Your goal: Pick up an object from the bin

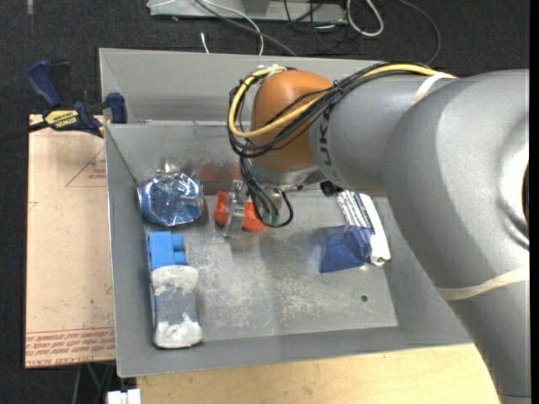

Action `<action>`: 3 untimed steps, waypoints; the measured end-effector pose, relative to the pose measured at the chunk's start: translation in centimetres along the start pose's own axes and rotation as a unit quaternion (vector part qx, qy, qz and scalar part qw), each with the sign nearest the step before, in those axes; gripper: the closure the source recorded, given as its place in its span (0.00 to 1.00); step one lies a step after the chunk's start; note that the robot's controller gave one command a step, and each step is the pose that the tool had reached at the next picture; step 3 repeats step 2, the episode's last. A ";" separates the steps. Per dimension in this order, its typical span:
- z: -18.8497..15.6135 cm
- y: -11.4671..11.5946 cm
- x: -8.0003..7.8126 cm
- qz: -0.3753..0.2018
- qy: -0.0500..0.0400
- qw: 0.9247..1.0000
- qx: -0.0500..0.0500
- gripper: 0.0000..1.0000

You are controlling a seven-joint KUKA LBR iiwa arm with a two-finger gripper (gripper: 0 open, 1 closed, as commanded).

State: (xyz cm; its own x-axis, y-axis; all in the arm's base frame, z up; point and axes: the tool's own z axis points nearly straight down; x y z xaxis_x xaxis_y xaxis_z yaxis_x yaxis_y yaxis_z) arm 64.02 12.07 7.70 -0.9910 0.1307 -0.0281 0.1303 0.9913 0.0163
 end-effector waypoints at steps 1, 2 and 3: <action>0.0 0.0 0.0 0.000 0.000 1.000 0.000 1.00; -0.2 0.0 0.0 0.000 0.001 1.000 0.000 1.00; -0.2 0.0 0.0 0.000 0.001 1.000 0.000 1.00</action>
Offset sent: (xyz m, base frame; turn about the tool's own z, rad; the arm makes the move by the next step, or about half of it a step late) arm 0.0002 -0.0001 0.0053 0.0004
